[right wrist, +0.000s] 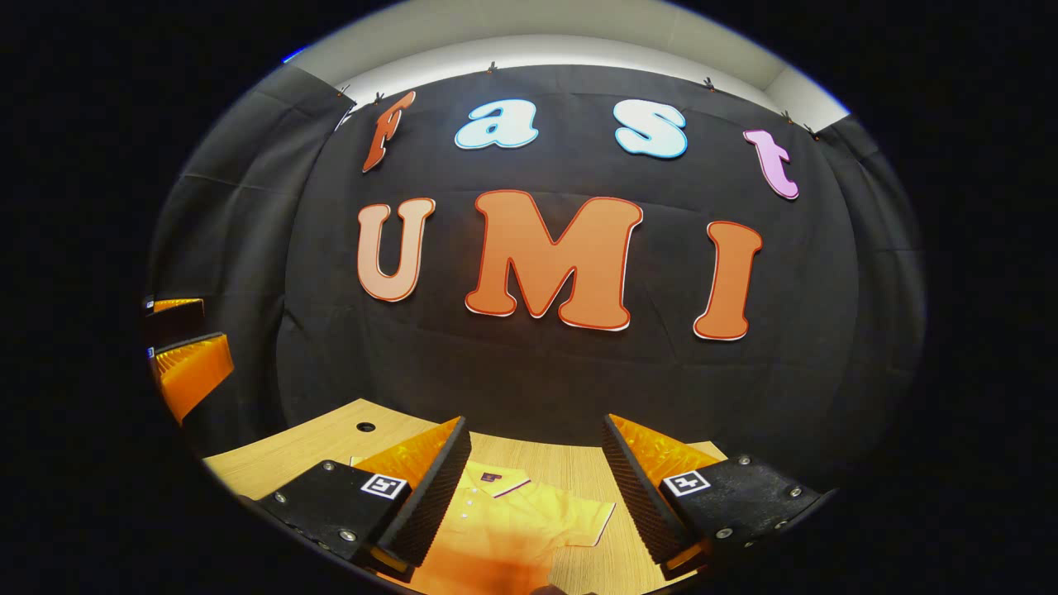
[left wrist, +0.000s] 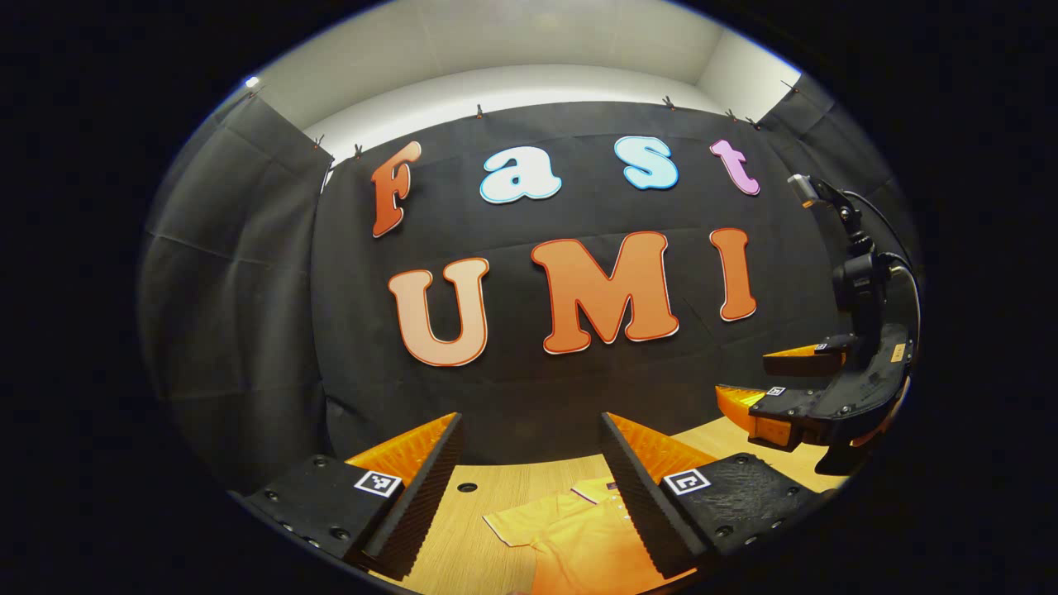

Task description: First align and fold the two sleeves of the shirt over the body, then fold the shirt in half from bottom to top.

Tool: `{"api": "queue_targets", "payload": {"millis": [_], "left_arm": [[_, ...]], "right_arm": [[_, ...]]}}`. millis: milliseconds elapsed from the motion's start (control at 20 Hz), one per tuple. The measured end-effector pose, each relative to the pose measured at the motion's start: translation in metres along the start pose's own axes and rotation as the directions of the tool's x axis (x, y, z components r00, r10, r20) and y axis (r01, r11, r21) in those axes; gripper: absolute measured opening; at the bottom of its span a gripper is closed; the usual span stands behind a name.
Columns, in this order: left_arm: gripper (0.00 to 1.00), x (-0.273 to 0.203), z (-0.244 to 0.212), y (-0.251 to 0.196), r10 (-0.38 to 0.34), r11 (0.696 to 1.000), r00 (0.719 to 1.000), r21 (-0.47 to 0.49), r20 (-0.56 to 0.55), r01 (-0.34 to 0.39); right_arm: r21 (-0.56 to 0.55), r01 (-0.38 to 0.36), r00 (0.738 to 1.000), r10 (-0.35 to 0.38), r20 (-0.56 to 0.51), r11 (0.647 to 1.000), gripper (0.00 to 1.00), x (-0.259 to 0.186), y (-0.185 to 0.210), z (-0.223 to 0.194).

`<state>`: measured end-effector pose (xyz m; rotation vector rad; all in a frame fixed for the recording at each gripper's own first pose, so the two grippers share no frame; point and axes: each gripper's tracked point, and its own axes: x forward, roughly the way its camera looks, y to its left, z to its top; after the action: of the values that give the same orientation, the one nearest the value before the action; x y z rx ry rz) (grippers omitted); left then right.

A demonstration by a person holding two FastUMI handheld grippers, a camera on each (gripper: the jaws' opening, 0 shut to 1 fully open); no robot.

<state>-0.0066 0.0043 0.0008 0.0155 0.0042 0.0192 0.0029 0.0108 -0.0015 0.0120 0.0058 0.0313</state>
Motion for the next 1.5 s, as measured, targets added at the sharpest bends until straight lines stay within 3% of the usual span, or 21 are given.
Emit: {"api": "queue_targets", "payload": {"millis": [450, 600, 750, 950, 1300, 1500], "left_arm": [[0.99, 0.012, -0.007, -0.003, -0.008, 1.0, 1.0, -0.014, -0.018, 0.008], [0.99, 0.014, -0.01, 0.0, 0.006, 1.0, 1.0, -0.014, -0.021, -0.006], [0.99, 0.017, -0.014, 0.005, 0.023, 1.0, 0.999, -0.014, -0.033, -0.024], [0.99, 0.018, -0.021, 0.013, 0.063, 0.998, 0.997, -0.021, -0.051, -0.064], [0.99, 0.011, -0.058, 0.017, 0.135, 0.991, 0.978, 0.005, -0.158, -0.136], [0.99, -0.005, -0.07, 0.024, 0.204, 0.979, 0.954, 0.055, -0.22, -0.197]], "right_arm": [[0.007, 0.031, 0.998, -0.031, -0.058, 0.999, 0.96, 0.012, -0.017, -0.02], [-0.002, 0.062, 0.985, -0.062, -0.159, 0.998, 0.97, 0.025, -0.033, -0.05], [0.035, 0.045, 0.952, -0.032, -0.305, 0.998, 0.97, 0.039, -0.037, -0.093], [0.02, 0.066, 0.867, -0.047, -0.496, 0.998, 0.97, 0.059, -0.063, -0.154], [0.186, 0.165, 0.634, 0.04, -0.773, 0.969, 0.97, 0.095, -0.097, -0.248], [0.175, 0.202, 0.549, 0.036, -0.835, 0.964, 0.96, 0.13, -0.117, -0.299]]}}
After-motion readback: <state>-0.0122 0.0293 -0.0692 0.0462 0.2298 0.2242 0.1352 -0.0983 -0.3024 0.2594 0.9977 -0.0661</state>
